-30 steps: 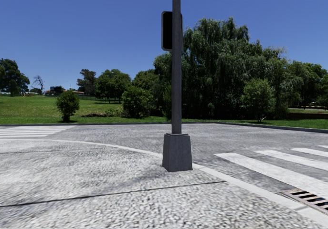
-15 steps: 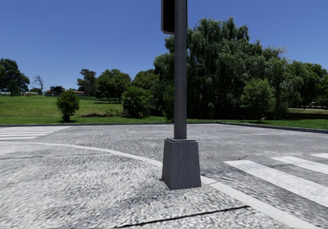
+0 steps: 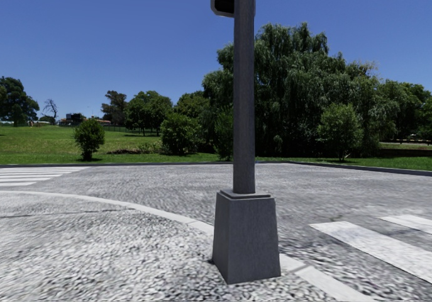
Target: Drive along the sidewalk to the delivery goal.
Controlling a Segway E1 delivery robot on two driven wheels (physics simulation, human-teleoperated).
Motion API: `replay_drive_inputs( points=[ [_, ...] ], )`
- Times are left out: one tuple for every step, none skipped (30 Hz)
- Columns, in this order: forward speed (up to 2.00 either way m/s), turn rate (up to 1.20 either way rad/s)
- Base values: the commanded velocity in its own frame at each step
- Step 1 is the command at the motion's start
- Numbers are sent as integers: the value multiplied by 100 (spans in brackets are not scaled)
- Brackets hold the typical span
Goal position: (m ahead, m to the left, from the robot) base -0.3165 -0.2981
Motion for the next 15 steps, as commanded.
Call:
replay_drive_inputs(
  points=[
    [0, 0],
    [0, 0],
    [0, 0],
    [0, 0],
    [0, 0],
    [0, 0],
    [0, 0],
    [0, 0],
    [0, 0],
    [0, 0],
    [0, 0],
    [0, 0],
    [0, 0],
    [0, 0],
    [0, 0]
  ],
)
